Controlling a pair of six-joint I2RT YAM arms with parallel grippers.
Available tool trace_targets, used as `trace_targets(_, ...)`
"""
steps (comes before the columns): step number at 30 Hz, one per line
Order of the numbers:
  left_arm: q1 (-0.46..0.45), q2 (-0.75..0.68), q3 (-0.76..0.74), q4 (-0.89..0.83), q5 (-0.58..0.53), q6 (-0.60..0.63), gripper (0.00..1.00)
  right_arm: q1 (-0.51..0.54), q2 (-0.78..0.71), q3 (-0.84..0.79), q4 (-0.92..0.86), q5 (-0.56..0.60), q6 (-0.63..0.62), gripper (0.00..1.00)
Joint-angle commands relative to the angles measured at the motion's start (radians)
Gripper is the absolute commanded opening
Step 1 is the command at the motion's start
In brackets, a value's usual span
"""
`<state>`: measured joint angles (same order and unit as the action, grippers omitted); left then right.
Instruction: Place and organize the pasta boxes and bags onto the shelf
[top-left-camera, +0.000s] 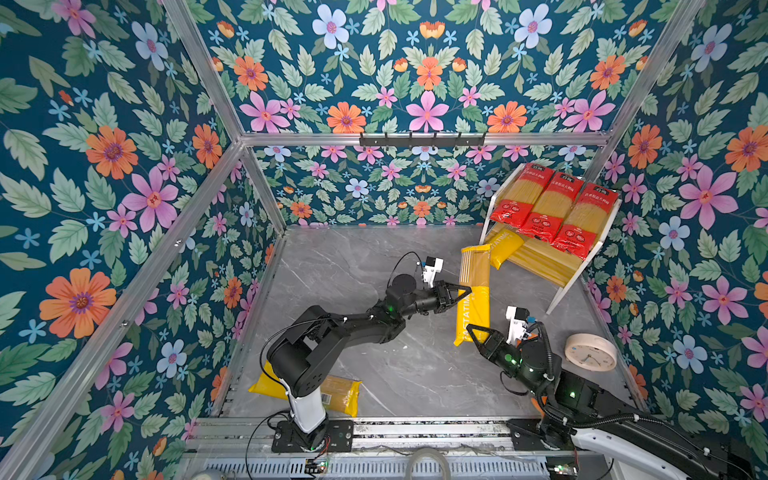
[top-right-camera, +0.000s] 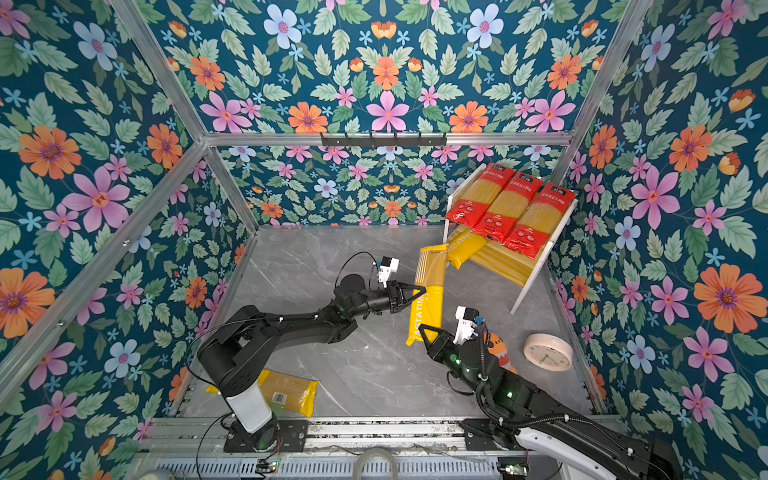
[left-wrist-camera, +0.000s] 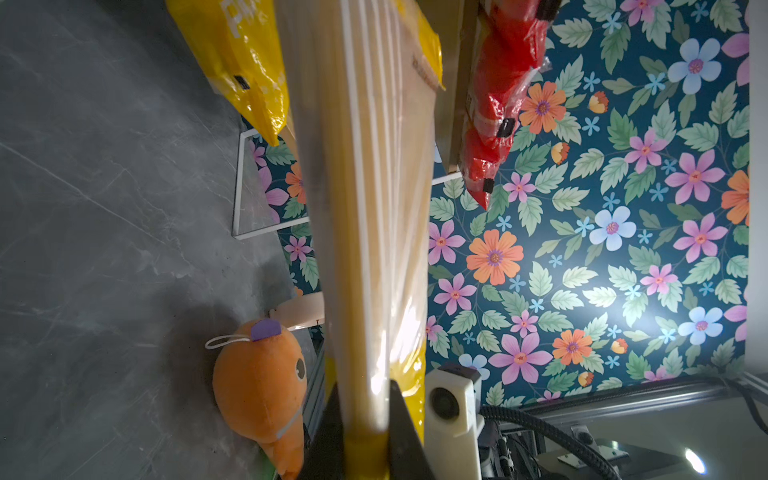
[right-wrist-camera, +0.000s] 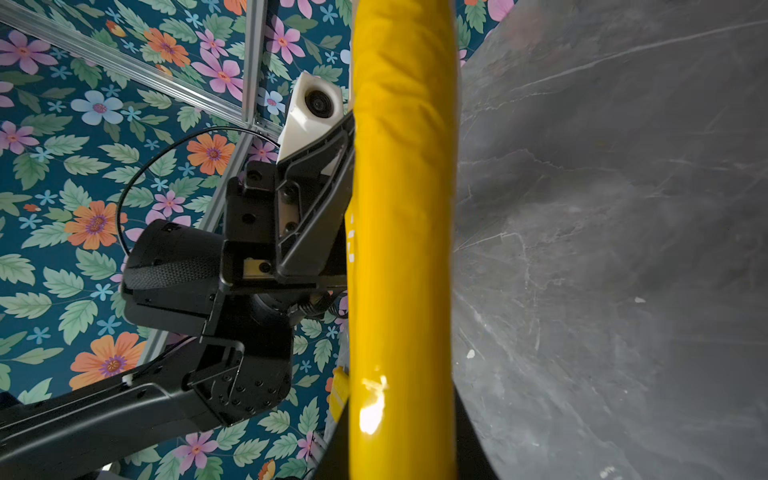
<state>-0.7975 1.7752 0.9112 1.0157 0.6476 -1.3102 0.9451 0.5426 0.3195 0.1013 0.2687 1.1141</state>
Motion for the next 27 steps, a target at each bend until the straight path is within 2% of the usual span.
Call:
trace_targets(1,0.005,0.006,0.018,0.054,0.001,0.005,0.12,-0.001,-0.034,-0.006,0.003,0.091,-0.02,0.0)
trace_targets(6,0.005,0.013,0.038,0.075,0.023,0.002,0.2,0.0,-0.075,-0.026,0.019,0.135,-0.024,0.0)
trace_targets(13,0.005,-0.014,-0.013,0.116,0.035,-0.005,0.4,-0.014,-0.146,-0.004,-0.002,0.188,-0.08,0.0)
trace_targets(18,0.009,-0.034,-0.063,0.128,0.032,0.002,0.43,-0.064,-0.182,0.004,-0.019,0.183,-0.084,0.0)
trace_targets(24,0.016,-0.055,-0.158,0.144,0.018,0.006,0.43,-0.224,-0.136,0.059,-0.035,0.112,-0.097,0.0)
trace_targets(27,0.016,-0.069,-0.197,0.15,0.005,0.005,0.43,-0.373,-0.072,0.082,-0.007,0.015,-0.079,0.0)
